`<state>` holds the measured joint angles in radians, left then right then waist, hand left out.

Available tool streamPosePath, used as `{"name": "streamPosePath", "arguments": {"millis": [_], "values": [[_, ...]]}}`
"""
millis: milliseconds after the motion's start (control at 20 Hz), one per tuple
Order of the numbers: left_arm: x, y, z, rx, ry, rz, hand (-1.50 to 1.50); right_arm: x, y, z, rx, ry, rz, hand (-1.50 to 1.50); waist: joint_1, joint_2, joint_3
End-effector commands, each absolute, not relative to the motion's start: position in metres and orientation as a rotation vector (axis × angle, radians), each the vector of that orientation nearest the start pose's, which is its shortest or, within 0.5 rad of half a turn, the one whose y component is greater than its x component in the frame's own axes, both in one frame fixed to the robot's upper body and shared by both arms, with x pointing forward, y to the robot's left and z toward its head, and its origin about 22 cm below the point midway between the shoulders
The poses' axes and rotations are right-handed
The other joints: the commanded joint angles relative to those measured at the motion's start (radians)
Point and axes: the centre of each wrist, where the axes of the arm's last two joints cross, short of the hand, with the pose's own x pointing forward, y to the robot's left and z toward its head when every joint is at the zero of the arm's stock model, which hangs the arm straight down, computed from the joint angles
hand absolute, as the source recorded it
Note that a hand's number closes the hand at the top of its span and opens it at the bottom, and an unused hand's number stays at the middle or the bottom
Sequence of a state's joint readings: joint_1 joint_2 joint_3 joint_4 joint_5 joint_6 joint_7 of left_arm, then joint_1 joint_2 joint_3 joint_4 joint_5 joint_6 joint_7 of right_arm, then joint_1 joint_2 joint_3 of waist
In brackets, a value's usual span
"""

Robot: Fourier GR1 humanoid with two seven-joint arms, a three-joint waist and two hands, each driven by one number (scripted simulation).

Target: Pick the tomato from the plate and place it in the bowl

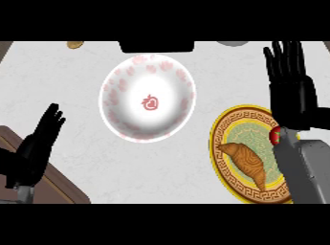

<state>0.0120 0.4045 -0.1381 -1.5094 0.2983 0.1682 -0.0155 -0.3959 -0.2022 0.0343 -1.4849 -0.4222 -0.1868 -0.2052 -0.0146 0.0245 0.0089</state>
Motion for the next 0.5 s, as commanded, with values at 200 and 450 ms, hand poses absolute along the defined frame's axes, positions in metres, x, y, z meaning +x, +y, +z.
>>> {"name": "streamPosePath", "arguments": {"millis": [200, 450], "values": [[0.282, 0.319, 0.080, 0.269, -1.765, 0.007, 0.00, 0.333, -0.189, 0.096, 0.094, -2.085, 0.109, -1.50, 0.027, -0.025, -0.009], [0.278, 0.332, 0.071, 0.283, -1.758, 0.061, 0.00, 0.315, -0.232, 0.054, -0.717, -2.144, 0.054, -1.50, -0.022, -0.031, -0.014]]}}
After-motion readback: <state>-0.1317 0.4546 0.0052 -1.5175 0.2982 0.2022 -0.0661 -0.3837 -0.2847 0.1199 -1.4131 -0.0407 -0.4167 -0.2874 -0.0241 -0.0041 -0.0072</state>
